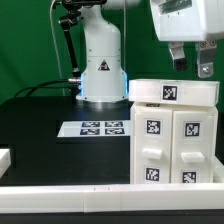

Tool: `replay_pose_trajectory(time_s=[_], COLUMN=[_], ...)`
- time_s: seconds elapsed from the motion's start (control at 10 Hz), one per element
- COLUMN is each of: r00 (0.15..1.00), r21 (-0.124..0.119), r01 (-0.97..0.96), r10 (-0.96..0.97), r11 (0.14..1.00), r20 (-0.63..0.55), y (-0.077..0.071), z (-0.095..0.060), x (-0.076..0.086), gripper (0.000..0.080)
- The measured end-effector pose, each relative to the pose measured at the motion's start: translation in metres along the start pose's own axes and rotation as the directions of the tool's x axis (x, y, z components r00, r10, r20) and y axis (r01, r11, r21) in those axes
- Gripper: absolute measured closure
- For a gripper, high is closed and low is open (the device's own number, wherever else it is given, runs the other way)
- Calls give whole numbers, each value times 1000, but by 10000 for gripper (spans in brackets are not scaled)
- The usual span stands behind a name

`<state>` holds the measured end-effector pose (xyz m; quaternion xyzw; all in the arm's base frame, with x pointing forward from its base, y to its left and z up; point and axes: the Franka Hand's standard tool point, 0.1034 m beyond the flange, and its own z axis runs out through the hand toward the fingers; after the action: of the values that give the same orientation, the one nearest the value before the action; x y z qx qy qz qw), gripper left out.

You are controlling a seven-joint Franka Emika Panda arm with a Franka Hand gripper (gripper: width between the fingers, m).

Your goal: Assemble cabinet

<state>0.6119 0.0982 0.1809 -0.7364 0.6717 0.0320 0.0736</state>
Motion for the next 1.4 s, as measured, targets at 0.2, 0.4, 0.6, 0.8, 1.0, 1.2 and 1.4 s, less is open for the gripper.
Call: replay_pose_trajectory(time_s=[0.2, 0.4, 0.6, 0.8, 1.0, 1.2, 1.4], r00=[960, 866, 751, 669, 538, 301, 76], r21=[-39, -34, -31, -30, -27, -49, -49], r01=[279, 500, 661, 743, 843, 953, 996], r10=[-279, -500, -661, -743, -843, -953, -997], r11=[960, 865, 750, 669, 537, 300, 74], r20=[-1, 7, 14, 18, 22, 17, 21], y=[1, -2, -2, -2, -2, -2, -3], z=[0, -2, -2, -2, -1, -2, -1], x=[-2, -4, -5, -4, -4, -3, -3], gripper=[3, 3, 3, 3, 3, 3, 3])
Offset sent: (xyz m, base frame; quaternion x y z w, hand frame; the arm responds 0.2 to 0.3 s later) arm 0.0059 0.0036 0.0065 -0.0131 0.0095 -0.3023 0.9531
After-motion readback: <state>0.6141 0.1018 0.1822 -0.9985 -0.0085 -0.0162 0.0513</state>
